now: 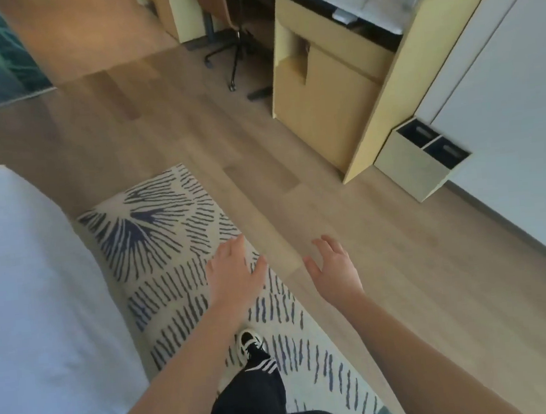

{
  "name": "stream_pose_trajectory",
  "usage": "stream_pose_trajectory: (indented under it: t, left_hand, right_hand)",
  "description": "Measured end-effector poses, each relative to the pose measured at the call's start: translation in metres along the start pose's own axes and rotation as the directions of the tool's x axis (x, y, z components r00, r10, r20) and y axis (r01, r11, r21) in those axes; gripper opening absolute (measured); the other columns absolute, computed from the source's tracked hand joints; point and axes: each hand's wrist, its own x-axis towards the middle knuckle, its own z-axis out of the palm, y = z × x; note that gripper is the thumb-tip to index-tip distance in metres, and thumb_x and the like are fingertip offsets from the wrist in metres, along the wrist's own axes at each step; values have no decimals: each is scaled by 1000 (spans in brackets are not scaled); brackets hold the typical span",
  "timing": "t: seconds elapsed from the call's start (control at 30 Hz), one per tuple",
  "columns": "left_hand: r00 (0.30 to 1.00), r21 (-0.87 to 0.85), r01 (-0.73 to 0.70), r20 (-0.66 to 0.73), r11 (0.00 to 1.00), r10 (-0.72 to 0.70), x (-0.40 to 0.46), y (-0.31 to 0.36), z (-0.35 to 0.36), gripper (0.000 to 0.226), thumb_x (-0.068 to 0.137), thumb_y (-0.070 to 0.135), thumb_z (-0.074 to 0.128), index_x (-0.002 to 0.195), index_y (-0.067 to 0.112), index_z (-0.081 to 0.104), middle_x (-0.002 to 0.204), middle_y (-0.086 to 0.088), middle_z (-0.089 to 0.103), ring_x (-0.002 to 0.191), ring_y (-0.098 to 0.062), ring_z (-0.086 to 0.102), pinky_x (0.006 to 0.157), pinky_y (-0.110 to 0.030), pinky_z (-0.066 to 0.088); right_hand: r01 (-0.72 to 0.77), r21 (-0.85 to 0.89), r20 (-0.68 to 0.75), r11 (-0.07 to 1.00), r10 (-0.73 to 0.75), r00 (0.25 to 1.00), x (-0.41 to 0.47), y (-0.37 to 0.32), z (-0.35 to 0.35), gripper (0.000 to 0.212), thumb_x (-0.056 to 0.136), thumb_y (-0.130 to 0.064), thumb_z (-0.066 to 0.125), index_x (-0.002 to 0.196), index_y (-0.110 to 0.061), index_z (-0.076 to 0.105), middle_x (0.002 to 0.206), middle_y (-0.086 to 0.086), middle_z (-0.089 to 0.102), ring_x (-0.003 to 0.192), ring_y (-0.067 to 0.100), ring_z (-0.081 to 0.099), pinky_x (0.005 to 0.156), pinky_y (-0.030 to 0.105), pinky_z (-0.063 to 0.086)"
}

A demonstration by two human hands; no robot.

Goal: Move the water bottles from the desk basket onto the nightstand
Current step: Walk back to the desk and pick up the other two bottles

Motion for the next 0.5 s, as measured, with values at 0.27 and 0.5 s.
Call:
stream_pose_trajectory:
  t: [0.27, 0.5]
  left_hand:
    - [996, 45, 87, -7, 995, -87, 184, -26, -78, 65, 96, 51, 41, 151, 21, 25, 158, -2, 27, 146, -20, 20, 118, -47, 16]
    - [993, 38, 93, 63, 995, -95, 334, -23, -92, 64, 98, 49, 40, 151, 16, 26, 158, -4, 26, 146, -21, 19, 118, -47, 17]
  right_hand:
    - [67, -2, 46, 998, -67, 997, 197, -90, 5, 51, 96, -40, 46, 140, -14, 42, 151, 7, 34, 136, 28, 32, 106, 35, 32]
    - [26, 37, 63, 999, -28, 998, 346, -107, 10, 48, 96, -37, 48, 138, -16, 45, 152, 5, 34, 134, 27, 35, 105, 36, 33]
